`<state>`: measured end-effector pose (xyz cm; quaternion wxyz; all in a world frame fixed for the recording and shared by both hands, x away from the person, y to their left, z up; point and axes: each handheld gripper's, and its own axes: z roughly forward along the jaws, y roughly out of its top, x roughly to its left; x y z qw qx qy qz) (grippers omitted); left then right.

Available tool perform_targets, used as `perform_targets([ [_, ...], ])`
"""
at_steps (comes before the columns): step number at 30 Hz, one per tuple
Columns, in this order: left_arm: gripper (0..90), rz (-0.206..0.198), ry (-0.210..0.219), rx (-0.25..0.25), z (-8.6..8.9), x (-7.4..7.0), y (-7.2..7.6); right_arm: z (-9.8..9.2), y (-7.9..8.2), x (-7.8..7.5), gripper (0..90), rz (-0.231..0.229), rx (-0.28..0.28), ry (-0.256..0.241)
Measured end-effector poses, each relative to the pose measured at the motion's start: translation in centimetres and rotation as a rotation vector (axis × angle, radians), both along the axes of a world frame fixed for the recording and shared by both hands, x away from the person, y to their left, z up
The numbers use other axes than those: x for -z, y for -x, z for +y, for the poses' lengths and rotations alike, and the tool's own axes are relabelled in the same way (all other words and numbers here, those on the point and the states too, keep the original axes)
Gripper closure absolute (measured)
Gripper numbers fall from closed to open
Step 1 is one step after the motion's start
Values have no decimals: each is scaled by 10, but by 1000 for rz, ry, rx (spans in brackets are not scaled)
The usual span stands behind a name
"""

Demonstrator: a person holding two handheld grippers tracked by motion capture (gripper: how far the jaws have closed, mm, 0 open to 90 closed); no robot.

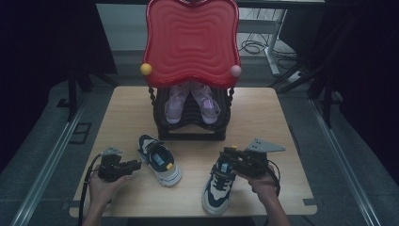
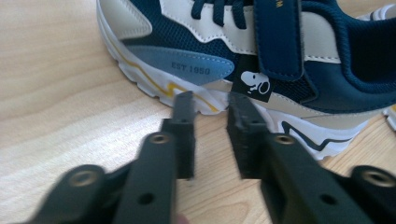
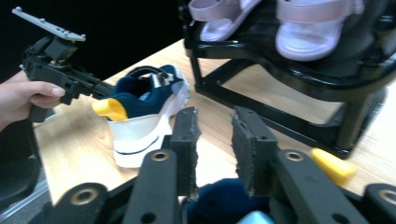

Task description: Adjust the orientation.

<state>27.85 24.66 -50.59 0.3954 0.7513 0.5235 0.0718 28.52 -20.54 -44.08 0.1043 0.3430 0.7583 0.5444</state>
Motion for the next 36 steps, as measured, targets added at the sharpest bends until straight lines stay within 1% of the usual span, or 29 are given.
perform_targets([
  [2, 663, -21, -8, 2, 1, -3, 2, 5, 0, -1, 748, -5, -13, 9],
  [4, 611, -29, -7, 0, 2, -6, 3, 13, 0, -3, 784, -2, -31, 22],
  [7, 556, -30, 10, -10, 4, -8, 5, 28, 0, -6, 821, 11, -75, 49],
  [10, 510, -30, 13, -16, 5, -10, 5, 46, 1, -11, 855, 16, -121, 85],
  [13, 474, -18, 17, -17, 6, -11, 4, 64, -2, -14, 873, 22, -155, 119],
  [16, 452, -24, 26, -22, 9, -14, 6, 80, -5, -15, 885, 32, -181, 146],
  [21, 445, -35, 35, -23, 12, -17, 7, 97, -12, -14, 888, 53, -184, 166],
  [24, 439, -32, 35, -21, 13, -17, 7, 106, -16, -11, 888, 64, -180, 174],
  [30, 432, -29, 34, -17, 14, -17, 7, 119, -21, -4, 888, 90, -179, 201],
  [36, 431, -26, 31, -17, 13, -17, 7, 126, -25, 2, 889, 108, -191, 229],
])
